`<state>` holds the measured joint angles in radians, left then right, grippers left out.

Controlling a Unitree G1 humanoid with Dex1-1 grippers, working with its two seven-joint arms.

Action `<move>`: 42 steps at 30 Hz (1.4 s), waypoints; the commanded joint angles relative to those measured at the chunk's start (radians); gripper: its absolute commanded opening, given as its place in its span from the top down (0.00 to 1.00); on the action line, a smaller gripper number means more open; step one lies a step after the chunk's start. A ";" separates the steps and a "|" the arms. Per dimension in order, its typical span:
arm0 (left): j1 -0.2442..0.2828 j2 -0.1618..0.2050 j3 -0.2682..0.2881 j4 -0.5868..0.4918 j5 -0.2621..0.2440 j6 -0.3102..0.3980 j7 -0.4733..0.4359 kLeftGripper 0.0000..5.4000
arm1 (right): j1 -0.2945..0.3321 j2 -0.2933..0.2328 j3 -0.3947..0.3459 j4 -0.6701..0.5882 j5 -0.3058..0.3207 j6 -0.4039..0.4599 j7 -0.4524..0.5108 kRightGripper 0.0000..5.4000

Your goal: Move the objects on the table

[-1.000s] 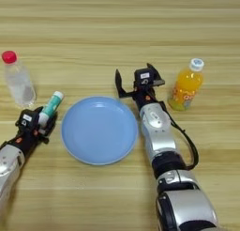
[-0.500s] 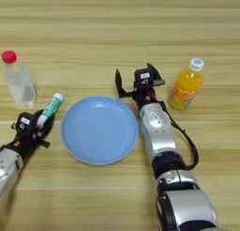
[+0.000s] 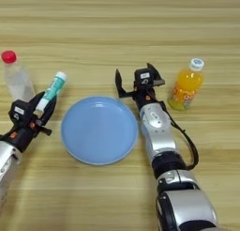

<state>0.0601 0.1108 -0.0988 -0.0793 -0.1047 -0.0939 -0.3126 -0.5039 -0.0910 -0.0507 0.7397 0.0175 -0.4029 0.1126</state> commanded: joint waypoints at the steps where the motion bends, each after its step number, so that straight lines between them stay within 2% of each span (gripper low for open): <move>1: -0.003 -0.016 -0.023 -0.065 -0.068 0.117 -0.025 0.70 | -0.021 0.002 0.000 -0.001 -0.005 0.009 -0.006 0.00; 3: -0.009 -0.039 -0.026 -0.098 -0.149 0.208 -0.044 0.70 | -0.022 0.003 0.001 0.000 -0.005 0.009 -0.007 0.00; 5: -0.018 -0.054 -0.032 -0.130 -0.210 0.286 -0.050 0.70 | -0.022 0.004 0.002 -0.001 -0.006 0.009 -0.008 0.00; 8: -0.037 -0.067 -0.047 -0.147 -0.241 0.350 -0.046 0.70 | -0.022 0.006 0.003 -0.003 -0.007 0.009 -0.011 0.00; 13: -0.052 -0.095 -0.069 -0.114 -0.242 0.405 -0.033 0.70 | -0.020 0.010 0.006 -0.010 -0.009 0.011 -0.016 0.00; 16: -0.048 -0.106 -0.093 -0.111 -0.224 0.419 -0.028 0.70 | -0.020 0.012 0.008 -0.014 -0.010 0.011 -0.019 0.00; 20: -0.041 -0.112 -0.107 -0.097 -0.212 0.438 -0.017 0.70 | -0.019 0.014 0.010 -0.019 -0.011 0.012 -0.022 0.00; 26: -0.016 -0.121 -0.156 -0.083 -0.193 0.472 -0.002 0.70 | -0.018 0.015 0.012 -0.024 -0.011 0.015 -0.024 0.00; 33: -0.007 -0.122 -0.173 -0.056 -0.176 0.476 0.007 0.70 | -0.018 0.016 0.012 -0.029 -0.011 0.016 -0.027 0.00; 37: 0.001 -0.120 -0.200 -0.054 -0.148 0.486 0.012 0.70 | -0.018 0.017 0.012 -0.029 -0.013 0.017 -0.028 0.00; 42: 0.000 -0.115 -0.208 -0.058 -0.126 0.477 0.015 0.57 | -0.019 0.017 0.013 -0.029 -0.013 0.017 -0.028 0.00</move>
<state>0.0612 -0.0088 -0.3015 -0.1371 -0.2429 0.3822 -0.3059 -0.5048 -0.0798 -0.0396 0.7200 0.0080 -0.4020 0.0907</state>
